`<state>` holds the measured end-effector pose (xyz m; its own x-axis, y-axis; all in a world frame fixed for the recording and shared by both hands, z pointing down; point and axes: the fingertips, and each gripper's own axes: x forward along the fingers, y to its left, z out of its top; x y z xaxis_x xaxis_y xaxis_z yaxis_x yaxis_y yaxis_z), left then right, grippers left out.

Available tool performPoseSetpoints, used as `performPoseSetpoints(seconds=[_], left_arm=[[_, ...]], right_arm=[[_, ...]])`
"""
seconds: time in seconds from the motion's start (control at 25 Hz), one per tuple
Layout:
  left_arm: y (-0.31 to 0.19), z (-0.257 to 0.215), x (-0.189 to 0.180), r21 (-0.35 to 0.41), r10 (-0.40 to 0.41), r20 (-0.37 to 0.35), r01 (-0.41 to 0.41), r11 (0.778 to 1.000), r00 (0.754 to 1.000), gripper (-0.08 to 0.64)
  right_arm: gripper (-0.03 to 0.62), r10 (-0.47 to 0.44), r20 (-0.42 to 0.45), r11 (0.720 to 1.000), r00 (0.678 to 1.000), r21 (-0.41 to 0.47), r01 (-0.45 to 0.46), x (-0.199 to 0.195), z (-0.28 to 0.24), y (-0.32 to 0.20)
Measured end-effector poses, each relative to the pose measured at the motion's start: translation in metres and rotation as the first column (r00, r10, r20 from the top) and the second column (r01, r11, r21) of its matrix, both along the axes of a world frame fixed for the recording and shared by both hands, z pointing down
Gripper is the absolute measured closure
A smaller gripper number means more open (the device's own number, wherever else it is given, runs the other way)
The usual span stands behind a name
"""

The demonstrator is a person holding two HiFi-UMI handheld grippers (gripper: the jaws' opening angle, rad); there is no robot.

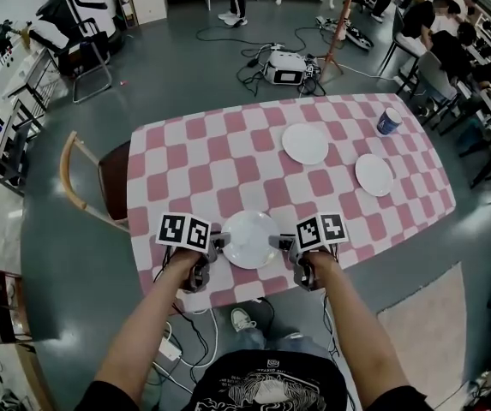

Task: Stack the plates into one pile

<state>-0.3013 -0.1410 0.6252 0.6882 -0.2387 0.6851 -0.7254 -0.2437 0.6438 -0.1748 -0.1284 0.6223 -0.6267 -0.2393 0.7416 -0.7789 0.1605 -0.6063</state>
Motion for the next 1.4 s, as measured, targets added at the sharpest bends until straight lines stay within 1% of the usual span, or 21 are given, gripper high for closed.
performPoseSetpoints(seconds=[0.08,0.16,0.24,0.4,0.6,0.84,1.12,1.28,1.4], left_arm=[[-0.002,0.001,-0.002,0.0,-0.008,0.008,0.008,1.0,1.0,0.488],[-0.002,0.003,-0.003,0.011,-0.004,0.03,0.004,1.0,1.0,0.505],[-0.002,0.003,-0.004,0.026,-0.004,0.048,0.002,1.0,0.999,0.505],[-0.01,-0.004,0.0,0.047,-0.029,0.029,0.027,0.999,0.999,0.512],[-0.016,-0.015,0.015,0.069,-0.018,0.026,0.016,0.998,1.0,0.512],[-0.028,-0.035,0.051,0.114,0.017,0.007,-0.018,0.993,1.0,0.514],[-0.047,-0.053,0.105,0.155,0.045,0.003,-0.045,0.987,0.999,0.514],[-0.065,-0.058,0.139,0.164,0.039,-0.006,-0.037,0.986,0.999,0.515],[-0.074,-0.058,0.166,0.168,0.041,0.003,-0.041,0.985,0.999,0.515]], right_arm=[[0.493,0.014,-0.029,1.0,0.999,0.012,-0.014,0.004,0.002,-0.003],[0.528,0.041,-0.038,0.999,0.998,0.021,-0.04,0.006,0.004,-0.004],[0.531,0.061,-0.023,0.998,0.998,0.022,-0.061,0.006,0.004,-0.004],[0.546,0.083,0.009,0.995,0.996,0.051,-0.084,0.011,-0.009,-0.01],[0.549,0.093,0.009,0.991,0.996,0.092,-0.094,0.025,-0.025,-0.016],[0.549,0.132,0.018,0.982,0.991,0.134,-0.134,0.061,-0.045,-0.023],[0.549,0.159,0.038,0.972,0.987,0.167,-0.163,0.114,-0.061,-0.037],[0.552,0.162,0.075,0.97,0.984,0.17,-0.173,0.148,-0.064,-0.052],[0.551,0.166,0.085,0.971,0.982,0.162,-0.178,0.174,-0.061,-0.06]])
